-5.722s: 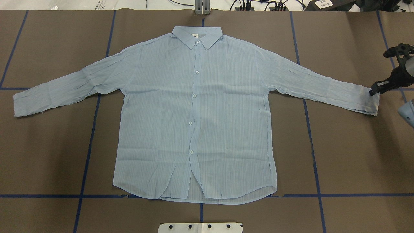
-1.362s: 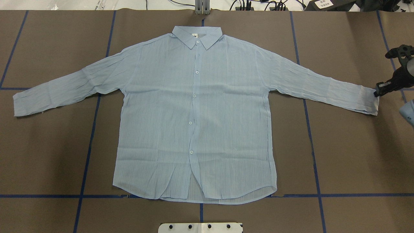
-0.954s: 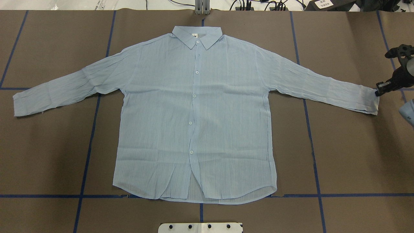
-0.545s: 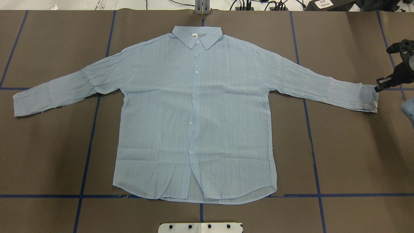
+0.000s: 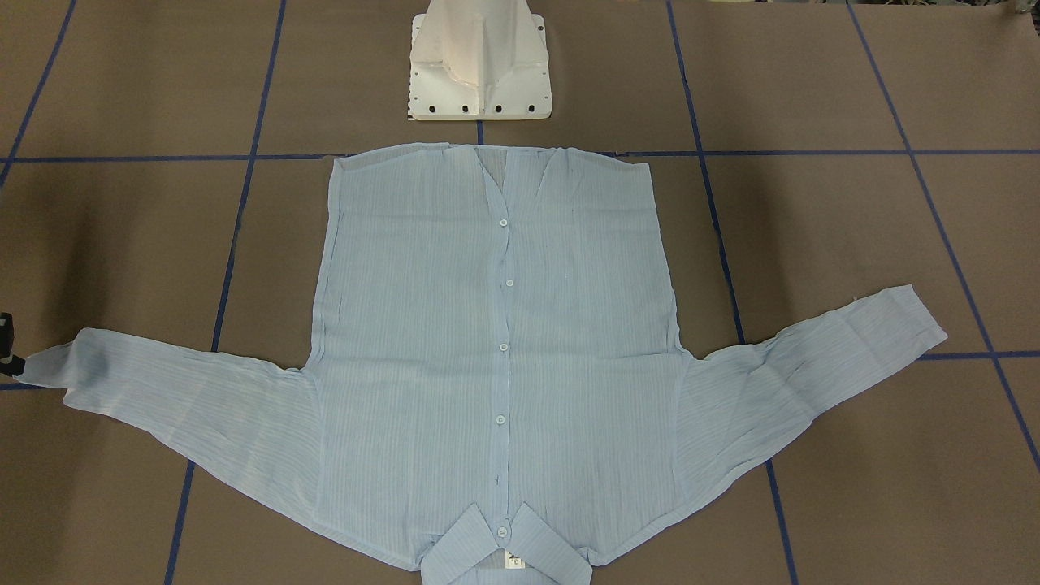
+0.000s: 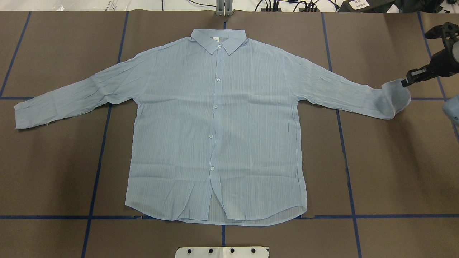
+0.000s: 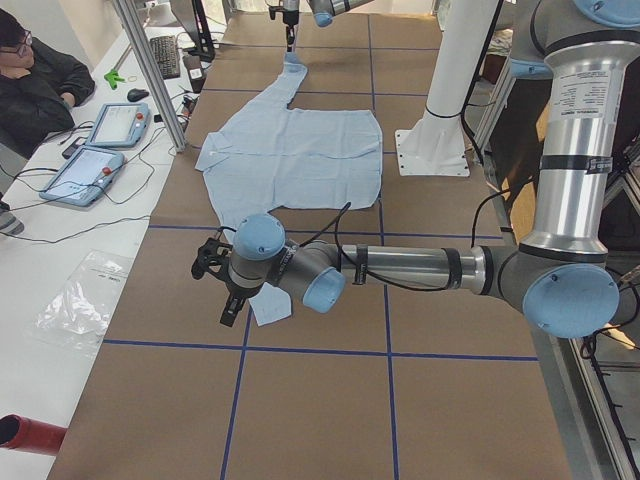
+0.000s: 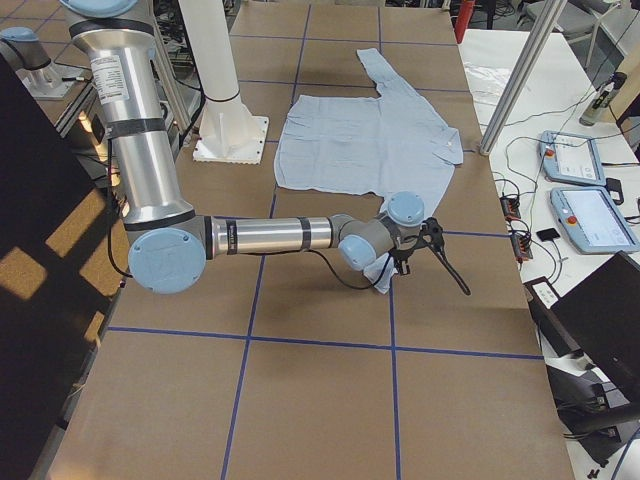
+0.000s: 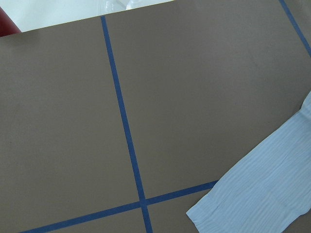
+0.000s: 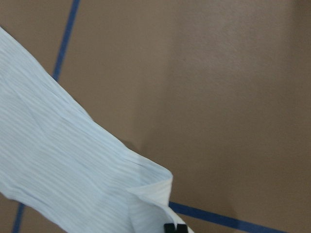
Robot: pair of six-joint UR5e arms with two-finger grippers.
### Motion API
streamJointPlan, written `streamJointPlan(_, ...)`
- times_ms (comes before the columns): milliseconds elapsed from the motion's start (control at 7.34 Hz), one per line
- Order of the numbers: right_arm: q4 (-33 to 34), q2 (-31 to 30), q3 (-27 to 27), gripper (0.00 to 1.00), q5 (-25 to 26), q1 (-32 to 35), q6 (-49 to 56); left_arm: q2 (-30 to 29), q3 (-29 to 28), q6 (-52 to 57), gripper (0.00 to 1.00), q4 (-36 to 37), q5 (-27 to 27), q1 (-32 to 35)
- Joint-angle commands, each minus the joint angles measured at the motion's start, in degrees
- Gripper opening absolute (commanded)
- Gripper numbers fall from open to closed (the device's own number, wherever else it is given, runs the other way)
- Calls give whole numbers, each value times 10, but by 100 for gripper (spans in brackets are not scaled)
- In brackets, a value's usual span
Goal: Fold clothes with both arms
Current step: 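Carry the sleeve cuff with the right gripper across the shirt toward the collar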
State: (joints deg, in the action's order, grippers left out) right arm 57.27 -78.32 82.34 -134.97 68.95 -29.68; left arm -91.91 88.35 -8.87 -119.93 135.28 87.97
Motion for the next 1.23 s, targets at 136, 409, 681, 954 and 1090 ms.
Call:
streamJointPlan(136, -2, 59, 103, 0, 41, -103, -220, 3, -18, 5, 100, 0, 0, 0)
streamJointPlan(409, 6, 137, 94, 0, 171, -220, -270, 0, -44, 7, 100, -12, 0, -1)
streamJointPlan(681, 8, 223, 55, 0, 209, -243, -295, -2, -93, 6, 100, -63, 0, 0)
streamJointPlan(954, 6, 335, -44, 0, 210, -244, -310, -2, -95, 3, 100, -68, 0, 0)
streamJointPlan(1090, 4, 411, -131, 0, 210, -247, -310, -2, -95, 3, 100, -69, 0, 0)
